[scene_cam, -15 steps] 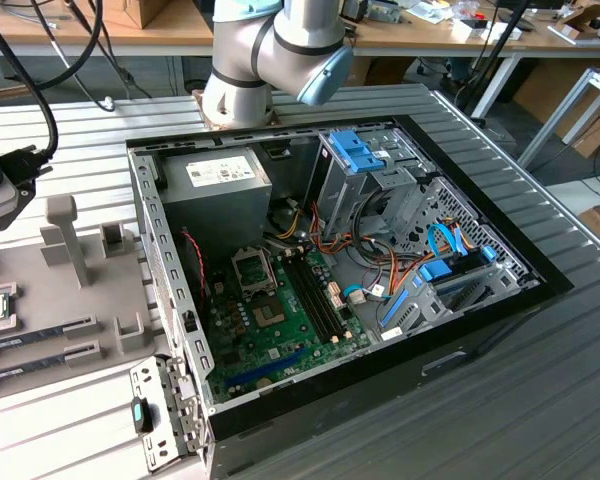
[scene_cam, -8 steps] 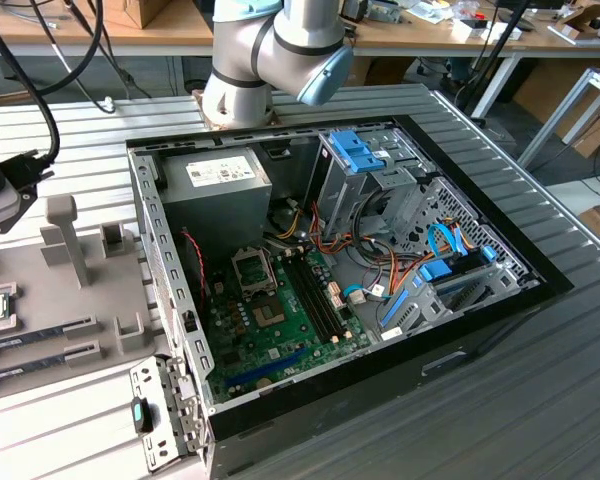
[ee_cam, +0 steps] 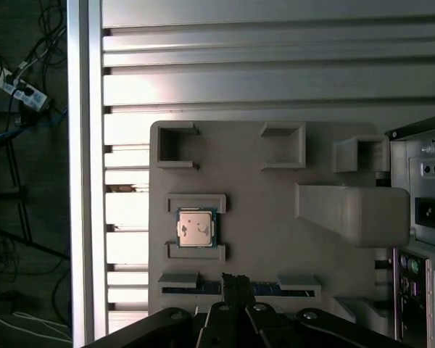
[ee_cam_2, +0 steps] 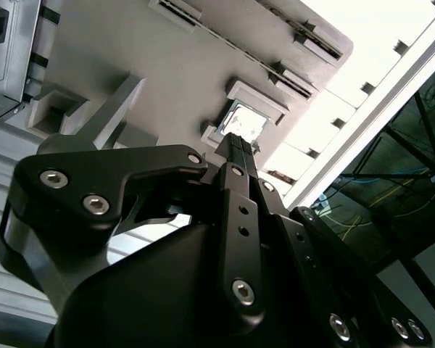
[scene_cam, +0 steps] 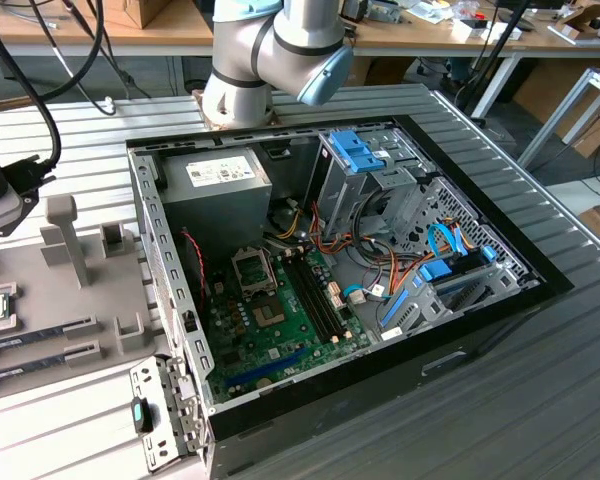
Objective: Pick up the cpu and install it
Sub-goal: 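Reach for the cpu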
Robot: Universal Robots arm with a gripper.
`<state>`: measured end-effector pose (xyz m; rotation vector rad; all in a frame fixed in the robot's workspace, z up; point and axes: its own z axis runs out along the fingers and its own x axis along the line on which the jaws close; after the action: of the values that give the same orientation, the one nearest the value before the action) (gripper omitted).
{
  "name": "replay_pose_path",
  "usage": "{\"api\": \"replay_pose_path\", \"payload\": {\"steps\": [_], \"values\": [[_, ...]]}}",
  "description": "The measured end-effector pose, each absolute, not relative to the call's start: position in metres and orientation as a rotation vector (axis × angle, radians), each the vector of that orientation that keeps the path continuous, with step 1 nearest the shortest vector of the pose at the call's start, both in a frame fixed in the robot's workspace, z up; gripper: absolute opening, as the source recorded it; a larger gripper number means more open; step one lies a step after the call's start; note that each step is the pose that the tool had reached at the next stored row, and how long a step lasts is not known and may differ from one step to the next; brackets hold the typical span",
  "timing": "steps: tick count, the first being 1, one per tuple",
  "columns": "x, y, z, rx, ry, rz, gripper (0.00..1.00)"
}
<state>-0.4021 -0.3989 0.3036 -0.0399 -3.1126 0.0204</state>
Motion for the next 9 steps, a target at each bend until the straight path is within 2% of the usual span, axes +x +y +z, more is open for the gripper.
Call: {"api": "replay_pose_path", "payload": {"steps": [9], "values": [[-0.4021, -0.3989, 0.2989, -0.040, -3.113, 0.020, 0.11]]}}
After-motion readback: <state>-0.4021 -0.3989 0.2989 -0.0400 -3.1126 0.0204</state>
